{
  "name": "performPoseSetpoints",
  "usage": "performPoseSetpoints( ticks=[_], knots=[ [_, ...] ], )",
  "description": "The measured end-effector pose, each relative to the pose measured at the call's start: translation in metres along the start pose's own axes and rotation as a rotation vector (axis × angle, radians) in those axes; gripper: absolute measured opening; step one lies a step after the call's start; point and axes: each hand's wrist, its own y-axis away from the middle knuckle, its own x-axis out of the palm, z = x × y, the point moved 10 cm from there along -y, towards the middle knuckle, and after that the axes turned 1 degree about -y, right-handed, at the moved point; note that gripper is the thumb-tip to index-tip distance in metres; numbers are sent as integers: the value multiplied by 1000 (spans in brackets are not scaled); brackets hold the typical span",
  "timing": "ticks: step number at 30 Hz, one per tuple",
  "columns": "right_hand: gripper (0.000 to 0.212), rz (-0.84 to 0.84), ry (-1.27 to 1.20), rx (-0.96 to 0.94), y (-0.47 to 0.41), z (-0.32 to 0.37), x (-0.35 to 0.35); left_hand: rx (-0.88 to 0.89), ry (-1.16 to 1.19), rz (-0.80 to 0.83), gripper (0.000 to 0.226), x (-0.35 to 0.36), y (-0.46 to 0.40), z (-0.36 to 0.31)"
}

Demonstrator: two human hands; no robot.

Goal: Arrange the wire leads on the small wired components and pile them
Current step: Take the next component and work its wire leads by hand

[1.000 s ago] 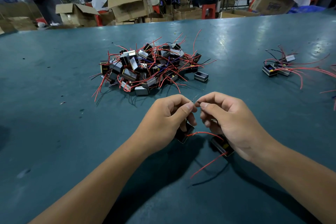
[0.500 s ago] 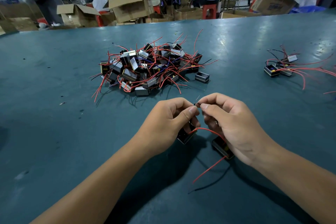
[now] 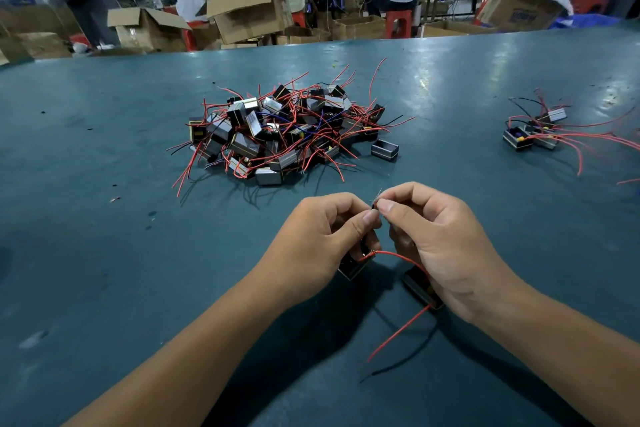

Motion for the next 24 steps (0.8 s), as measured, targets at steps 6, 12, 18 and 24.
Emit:
performPoseSetpoints(
  ticks=[6,12,18,24],
  knots=[
    [25,-38,-14,59,0,-5,-3,-26,61,-23,12,-1,-2,7],
    [19,-39,-3,76,-1,-7,-2,-44,162,-19,12,-2,-2,12],
    [14,-4,35,-13,-1,0,0,-35,159,-30,10,-2,-2,9],
    [7,-20,56,-20,-1,-2,-2,-17,105,-47,11,-5,-1,6]
  ],
)
